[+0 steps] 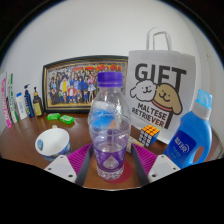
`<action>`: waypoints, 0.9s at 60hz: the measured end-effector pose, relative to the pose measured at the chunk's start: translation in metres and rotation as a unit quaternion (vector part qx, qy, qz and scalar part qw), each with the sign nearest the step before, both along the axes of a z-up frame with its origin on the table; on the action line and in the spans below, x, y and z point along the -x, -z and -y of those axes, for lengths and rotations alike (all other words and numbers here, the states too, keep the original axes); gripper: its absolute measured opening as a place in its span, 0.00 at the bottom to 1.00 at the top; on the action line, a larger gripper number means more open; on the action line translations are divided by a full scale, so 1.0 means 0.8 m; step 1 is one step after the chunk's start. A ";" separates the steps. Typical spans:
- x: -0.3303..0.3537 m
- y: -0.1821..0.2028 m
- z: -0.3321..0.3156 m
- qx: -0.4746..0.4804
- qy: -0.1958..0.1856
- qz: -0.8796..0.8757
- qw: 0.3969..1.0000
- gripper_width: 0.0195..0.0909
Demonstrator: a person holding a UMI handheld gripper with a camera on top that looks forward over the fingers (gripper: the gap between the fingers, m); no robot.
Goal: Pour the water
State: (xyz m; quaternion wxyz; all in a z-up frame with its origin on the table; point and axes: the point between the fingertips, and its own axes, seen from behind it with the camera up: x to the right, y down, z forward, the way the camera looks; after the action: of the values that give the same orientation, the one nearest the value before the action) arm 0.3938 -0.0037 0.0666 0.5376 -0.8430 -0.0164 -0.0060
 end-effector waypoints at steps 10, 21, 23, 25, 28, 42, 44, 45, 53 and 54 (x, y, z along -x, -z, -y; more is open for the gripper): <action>0.007 -0.028 0.035 0.020 0.008 0.016 1.000 0.92; 0.033 -0.071 0.102 0.054 0.025 0.018 0.998 0.93; 0.041 -0.081 0.118 0.061 0.030 0.014 0.998 0.92; 0.051 -0.091 0.134 0.066 0.032 0.011 0.997 0.92; 0.067 -0.104 0.160 0.073 0.034 0.010 0.997 0.92; 0.141 -0.161 0.276 0.088 0.050 0.013 0.995 0.92; 0.150 -0.167 0.290 0.088 0.051 0.015 0.995 0.93; 0.156 -0.171 0.297 0.089 0.052 0.016 0.995 0.93; 0.182 -0.191 0.340 0.083 0.062 0.025 0.994 0.93; 0.185 -0.192 0.344 0.082 0.063 0.025 0.994 0.93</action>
State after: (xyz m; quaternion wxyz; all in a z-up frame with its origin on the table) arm 0.2458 -0.2789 0.2206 0.4645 -0.8832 0.0230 -0.0601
